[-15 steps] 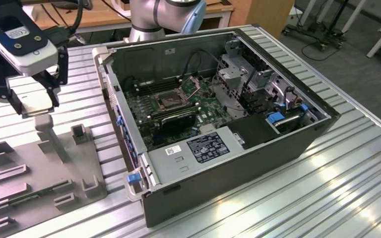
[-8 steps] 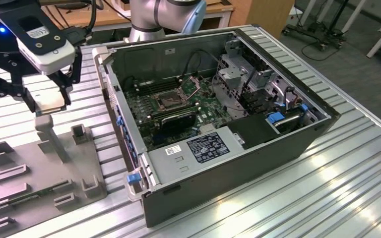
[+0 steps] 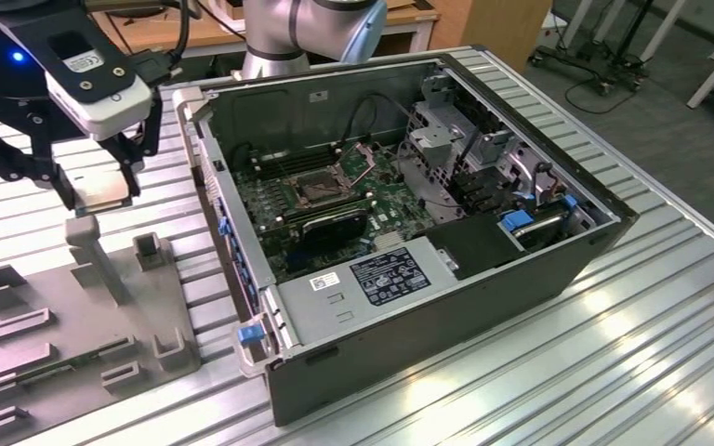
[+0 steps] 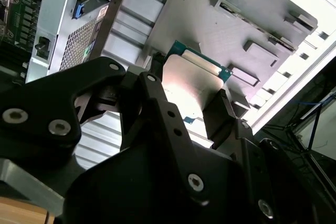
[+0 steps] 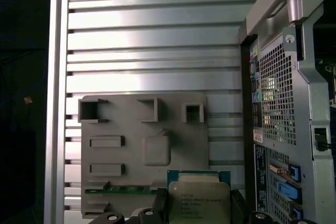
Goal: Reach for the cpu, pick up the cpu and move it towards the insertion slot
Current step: 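Pick up the cpu and move it towards the insertion slot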
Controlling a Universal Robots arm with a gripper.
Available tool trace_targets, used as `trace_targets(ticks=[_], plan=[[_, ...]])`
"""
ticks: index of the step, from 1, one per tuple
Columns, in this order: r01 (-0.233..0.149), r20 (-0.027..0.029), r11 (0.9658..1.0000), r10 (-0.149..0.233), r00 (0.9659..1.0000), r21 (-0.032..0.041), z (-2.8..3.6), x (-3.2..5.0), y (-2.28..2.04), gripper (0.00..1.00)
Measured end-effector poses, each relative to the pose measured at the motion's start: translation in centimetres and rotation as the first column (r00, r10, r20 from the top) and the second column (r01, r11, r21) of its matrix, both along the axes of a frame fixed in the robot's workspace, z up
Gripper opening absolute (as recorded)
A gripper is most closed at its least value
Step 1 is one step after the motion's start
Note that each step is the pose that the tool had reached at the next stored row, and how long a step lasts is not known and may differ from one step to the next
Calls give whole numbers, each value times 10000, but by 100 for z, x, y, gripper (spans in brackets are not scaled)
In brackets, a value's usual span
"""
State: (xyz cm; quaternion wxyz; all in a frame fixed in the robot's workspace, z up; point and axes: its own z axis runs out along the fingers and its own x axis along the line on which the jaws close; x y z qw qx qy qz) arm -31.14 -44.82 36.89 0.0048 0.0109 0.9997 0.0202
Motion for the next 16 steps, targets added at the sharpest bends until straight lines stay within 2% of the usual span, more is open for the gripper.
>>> trace_targets(ticks=[15, 16], plan=[[27, 0, 10000, -27, 10000, 0, -20, 113, 0, 55], [34, 0, 10000, -34, 10000, 0, -26, 147, 0, 55]])
